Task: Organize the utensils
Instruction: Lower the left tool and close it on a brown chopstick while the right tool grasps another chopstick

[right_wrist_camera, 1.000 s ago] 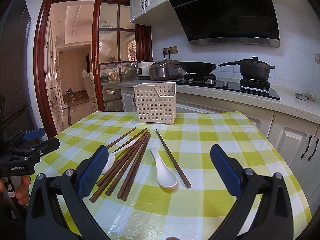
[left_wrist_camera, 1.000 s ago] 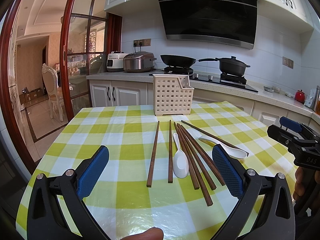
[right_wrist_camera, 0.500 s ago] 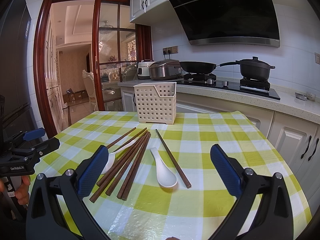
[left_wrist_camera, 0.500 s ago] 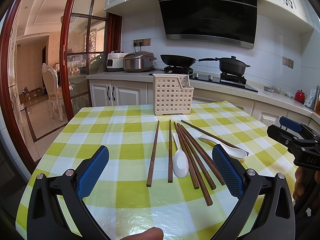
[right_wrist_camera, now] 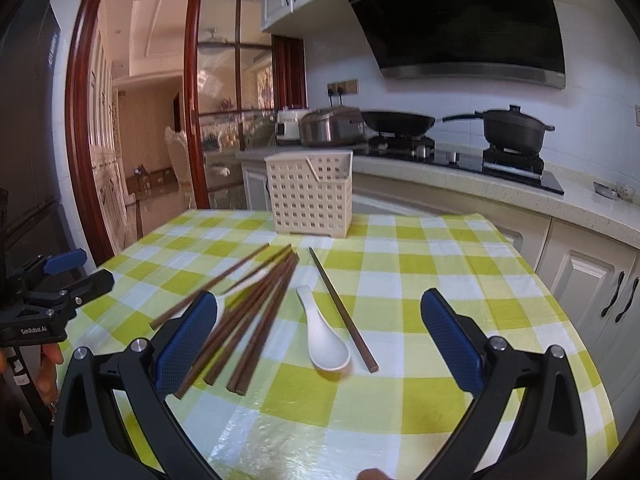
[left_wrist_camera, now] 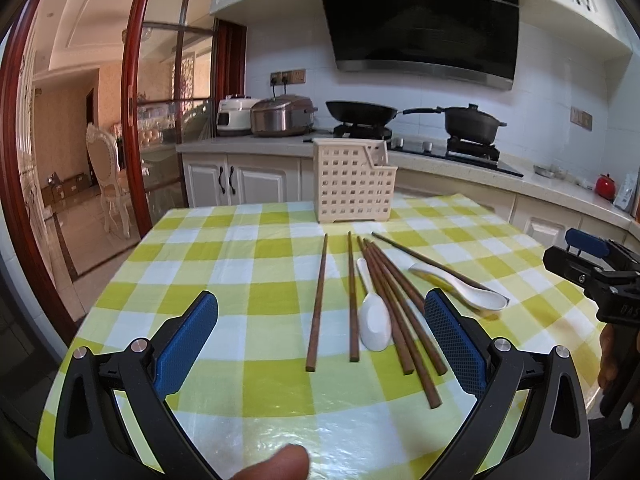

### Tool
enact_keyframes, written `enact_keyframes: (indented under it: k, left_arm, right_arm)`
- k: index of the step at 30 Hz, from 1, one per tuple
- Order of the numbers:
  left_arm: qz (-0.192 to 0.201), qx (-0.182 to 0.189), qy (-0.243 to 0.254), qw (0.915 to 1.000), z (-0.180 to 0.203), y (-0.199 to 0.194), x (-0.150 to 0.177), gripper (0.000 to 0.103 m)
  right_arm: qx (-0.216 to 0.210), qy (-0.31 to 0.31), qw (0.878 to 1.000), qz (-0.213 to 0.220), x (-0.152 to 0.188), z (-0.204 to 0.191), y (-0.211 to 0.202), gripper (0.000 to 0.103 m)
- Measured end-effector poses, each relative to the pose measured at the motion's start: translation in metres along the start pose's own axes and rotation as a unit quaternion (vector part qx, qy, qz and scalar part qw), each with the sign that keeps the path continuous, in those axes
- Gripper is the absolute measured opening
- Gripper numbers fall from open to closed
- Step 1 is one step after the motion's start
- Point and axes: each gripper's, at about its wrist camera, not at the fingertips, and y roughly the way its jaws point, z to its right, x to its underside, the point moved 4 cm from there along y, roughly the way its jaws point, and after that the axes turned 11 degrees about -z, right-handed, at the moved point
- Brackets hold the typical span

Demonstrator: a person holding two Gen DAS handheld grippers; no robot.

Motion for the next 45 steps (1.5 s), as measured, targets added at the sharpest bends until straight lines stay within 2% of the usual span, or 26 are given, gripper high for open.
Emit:
enact_keyframes:
  k: [2, 7, 10, 14, 16, 18, 19, 22, 24, 27, 29, 31, 33, 39, 41, 45]
  left_arm:
    - [-0.009, 0.009, -0.012, 0.9998, -0.006, 0.005, 0.000, 0.097]
    - [-0.073, -0.008, 0.020, 0.9971, -0.017, 0.027, -0.008, 0.097]
    - [-0.120, -0.007, 0.006, 0.9928, -0.030, 0.050, -0.018, 0.097]
    - [-0.157, 0.011, 0.004, 0.9875, -0.039, 0.080, -0.034, 0.096]
    - [-0.178, 0.020, 0.016, 0.9838, -0.035, 0.094, -0.040, 0.091]
    - [-0.192, 0.023, 0.030, 0.9807, -0.030, 0.108, -0.045, 0.083]
    - [-0.203, 0.027, 0.039, 0.9780, -0.027, 0.118, -0.048, 0.077]
    - [-0.222, 0.033, 0.052, 0.9730, -0.021, 0.139, -0.054, 0.070]
    - [-0.231, 0.035, 0.059, 0.9705, -0.018, 0.150, -0.057, 0.067]
    - [-0.246, 0.041, 0.065, 0.9663, -0.014, 0.162, -0.058, 0.057]
    - [-0.251, 0.047, 0.072, 0.9642, -0.010, 0.168, -0.059, 0.051]
    - [-0.254, 0.047, 0.079, 0.9627, -0.008, 0.174, -0.061, 0.047]
    - [-0.259, 0.050, 0.084, 0.9610, -0.006, 0.179, -0.062, 0.044]
    - [-0.275, 0.059, 0.097, 0.9548, 0.001, 0.195, -0.065, 0.038]
    - [-0.281, 0.058, 0.098, 0.9529, 0.003, 0.200, -0.063, 0.034]
    - [-0.281, 0.059, 0.096, 0.9532, 0.003, 0.205, -0.065, 0.031]
  right_arm:
    - [-0.007, 0.008, 0.999, -0.042, 0.001, 0.004, 0.019, 0.099]
    - [-0.046, 0.043, 0.986, -0.156, -0.007, 0.031, 0.074, 0.099]
    - [-0.055, 0.042, 0.978, -0.196, -0.016, 0.039, 0.100, 0.099]
    - [-0.069, 0.030, 0.971, -0.226, -0.029, 0.041, 0.128, 0.098]
    - [-0.059, 0.010, 0.969, -0.238, -0.038, 0.041, 0.141, 0.098]
    - [-0.053, -0.012, 0.966, -0.254, -0.046, 0.042, 0.155, 0.098]
    - [-0.050, -0.018, 0.962, -0.268, -0.050, 0.042, 0.165, 0.095]
    - [-0.047, -0.033, 0.956, -0.288, -0.055, 0.043, 0.185, 0.079]
    - [-0.056, -0.043, 0.951, -0.301, -0.057, 0.039, 0.199, 0.078]
    - [-0.069, -0.066, 0.944, -0.316, -0.056, 0.027, 0.211, 0.076]
    - [-0.073, -0.078, 0.940, -0.323, -0.056, 0.021, 0.216, 0.067]
    - [-0.076, -0.078, 0.937, -0.331, -0.058, 0.019, 0.222, 0.053]
    - [-0.077, -0.082, 0.934, -0.340, -0.059, 0.018, 0.229, 0.047]
    - [-0.076, -0.090, 0.928, -0.353, -0.062, 0.014, 0.239, 0.048]
    - [-0.068, -0.100, 0.929, -0.350, -0.062, 0.011, 0.240, 0.048]
    - [-0.059, -0.111, 0.932, -0.339, -0.061, 0.008, 0.241, 0.046]
